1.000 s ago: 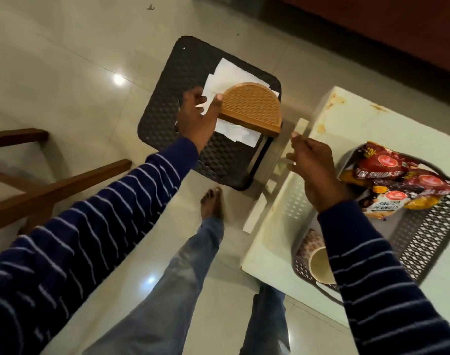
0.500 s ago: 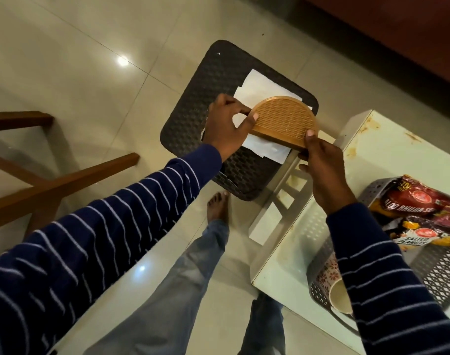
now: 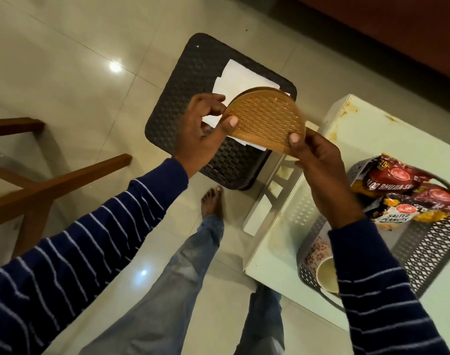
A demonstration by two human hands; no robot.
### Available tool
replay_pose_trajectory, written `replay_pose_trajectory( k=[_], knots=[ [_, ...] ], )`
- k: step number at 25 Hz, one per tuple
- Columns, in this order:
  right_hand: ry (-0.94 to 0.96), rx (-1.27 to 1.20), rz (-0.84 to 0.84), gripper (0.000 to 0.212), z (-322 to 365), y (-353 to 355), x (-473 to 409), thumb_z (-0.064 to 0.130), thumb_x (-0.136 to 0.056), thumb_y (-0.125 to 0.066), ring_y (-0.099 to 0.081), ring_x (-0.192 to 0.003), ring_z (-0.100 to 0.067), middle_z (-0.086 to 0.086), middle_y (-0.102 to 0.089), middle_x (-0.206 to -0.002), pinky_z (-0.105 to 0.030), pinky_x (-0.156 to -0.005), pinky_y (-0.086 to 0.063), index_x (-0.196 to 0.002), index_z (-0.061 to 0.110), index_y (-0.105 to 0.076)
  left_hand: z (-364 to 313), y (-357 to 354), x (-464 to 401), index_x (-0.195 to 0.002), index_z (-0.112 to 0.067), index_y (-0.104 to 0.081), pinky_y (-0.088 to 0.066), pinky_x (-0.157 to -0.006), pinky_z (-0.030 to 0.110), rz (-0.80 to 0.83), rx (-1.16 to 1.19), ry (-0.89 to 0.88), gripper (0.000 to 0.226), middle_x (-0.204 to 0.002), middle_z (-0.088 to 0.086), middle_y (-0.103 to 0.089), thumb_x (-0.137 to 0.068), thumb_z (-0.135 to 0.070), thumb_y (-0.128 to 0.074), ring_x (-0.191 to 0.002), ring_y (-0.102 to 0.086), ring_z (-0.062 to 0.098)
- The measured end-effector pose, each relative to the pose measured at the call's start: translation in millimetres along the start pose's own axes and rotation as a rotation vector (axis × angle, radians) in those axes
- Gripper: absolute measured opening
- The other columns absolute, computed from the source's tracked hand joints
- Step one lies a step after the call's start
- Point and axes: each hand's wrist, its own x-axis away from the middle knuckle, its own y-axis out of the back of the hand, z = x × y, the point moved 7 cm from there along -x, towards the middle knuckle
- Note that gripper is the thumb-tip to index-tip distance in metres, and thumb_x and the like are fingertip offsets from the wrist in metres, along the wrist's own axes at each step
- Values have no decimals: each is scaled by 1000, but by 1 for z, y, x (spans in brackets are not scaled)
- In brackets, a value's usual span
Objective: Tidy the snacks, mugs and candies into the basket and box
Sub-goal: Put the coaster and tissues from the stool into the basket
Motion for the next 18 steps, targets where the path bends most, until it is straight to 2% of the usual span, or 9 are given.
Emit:
replay_pose_trajectory(
  k=[2, 3, 5, 7, 9, 10, 12, 15, 18],
  knots=[
    [38, 63, -2, 56, -8, 30, 24, 49, -84, -69, -62, -112, -4, 9, -66, -123, -31, -88, -55, -134, 28, -54, -14, -24, 15, -97, -4, -59, -59, -79, 32, 182, 124, 11, 24, -134, 6, -53, -85, -18, -74, -120, -57, 19],
    [42, 84, -22, 60, -14, 48, 39, 48, -80, -73, -63, -111, -4, 10, -66, -122, -30, -85, -55, -133, 29, -52, -23, -40, 27, -90, -5, -57, -58, -80, 29, 298, 168, -1, 21, -131, 7, -56, -84, -15, -75, -119, -58, 18],
    [45, 133, -63, 59, -29, 88, 74, 46, -74, -76, -64, -107, -2, 15, -66, -118, -32, -83, -55, -128, 37, -53, -43, -76, 54, -83, -3, -56, -56, -80, 24, 471, 119, -80, 25, -118, 10, -63, -81, -15, -78, -110, -61, 16],
    [33, 227, -104, 53, -44, 122, 108, 45, -68, -77, -63, -102, 3, 24, -65, -110, -29, -82, -53, -114, 50, -53, -60, -113, 77, -90, -9, -52, -55, -79, 25, 573, 30, -155, 32, -110, 9, -64, -78, -18, -81, -104, -62, 19],
    [7, 329, -168, 53, -63, 148, 132, 39, -66, -80, -61, -101, -4, 24, -61, -108, -31, -85, -51, -107, 51, -49, -72, -145, 94, -106, -17, -47, -53, -82, 23, 631, -52, -196, 47, -112, 5, -63, -75, -25, -82, -102, -62, 18],
    [4, 387, -211, 57, -73, 161, 143, 33, -67, -83, -60, -101, -10, 18, -61, -110, -34, -86, -51, -110, 47, -48, -77, -162, 102, -115, -18, -46, -52, -86, 24, 653, -116, -240, 55, -115, 4, -64, -74, -27, -83, -103, -63, 18],
    [17, 503, -285, 61, -93, 182, 157, 21, -68, -88, -60, -101, -16, 8, -63, -114, -33, -85, -49, -115, 37, -52, -83, -196, 118, -126, -17, -49, -49, -93, 32, 684, -293, -339, 63, -118, 4, -66, -75, -32, -82, -106, -63, 21],
    [15, 583, -367, 61, -121, 207, 165, 16, -68, -88, -59, -98, -16, -1, -67, -116, -26, -82, -42, -119, 28, -58, -86, -237, 137, -128, -17, -54, -49, -95, 41, 727, -473, -387, 61, -119, 5, -66, -76, -36, -79, -108, -61, 24],
    [60, 558, -396, 55, -139, 219, 162, 11, -70, -86, -63, -101, -19, -5, -68, -116, -24, -84, -42, -118, 22, -61, -83, -261, 149, -126, -16, -56, -52, -85, 41, 700, -516, -366, 58, -115, 7, -68, -75, -33, -79, -102, -62, 26]
  ],
)
